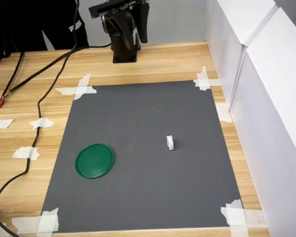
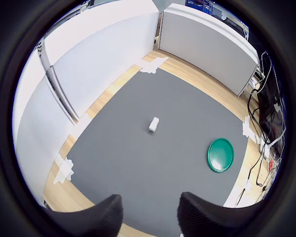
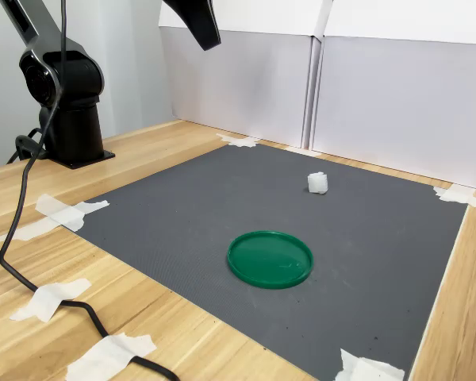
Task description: Grasp a white terminal and put it on the green lid.
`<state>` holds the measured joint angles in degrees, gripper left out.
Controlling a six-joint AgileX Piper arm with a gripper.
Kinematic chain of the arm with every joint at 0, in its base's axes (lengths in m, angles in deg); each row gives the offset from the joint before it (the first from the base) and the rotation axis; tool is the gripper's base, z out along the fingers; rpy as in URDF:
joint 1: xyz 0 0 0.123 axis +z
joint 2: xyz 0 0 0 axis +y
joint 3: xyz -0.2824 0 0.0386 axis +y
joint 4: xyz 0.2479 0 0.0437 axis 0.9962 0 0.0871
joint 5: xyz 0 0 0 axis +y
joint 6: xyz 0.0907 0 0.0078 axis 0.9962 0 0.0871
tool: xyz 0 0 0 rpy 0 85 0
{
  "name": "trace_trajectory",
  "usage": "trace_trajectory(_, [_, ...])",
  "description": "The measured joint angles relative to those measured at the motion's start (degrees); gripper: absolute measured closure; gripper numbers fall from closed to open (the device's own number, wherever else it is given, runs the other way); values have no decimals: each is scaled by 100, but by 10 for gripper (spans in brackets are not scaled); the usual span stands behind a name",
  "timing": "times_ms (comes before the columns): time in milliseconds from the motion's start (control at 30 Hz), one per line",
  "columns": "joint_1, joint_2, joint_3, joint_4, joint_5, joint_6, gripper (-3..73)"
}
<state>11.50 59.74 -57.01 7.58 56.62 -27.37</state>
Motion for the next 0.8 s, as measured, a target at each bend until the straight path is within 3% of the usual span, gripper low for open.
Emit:
trace_trajectory(167, [0,536,-628,-15,142,-31,106])
trace_trajectory(467, [0,1539,-1631,-49,237,-253,95])
trace_trajectory(600, [17,1861,-2007,205,218,-290,94])
trace_trajectory(800, [645,2177,-2147,120,115,-29,94])
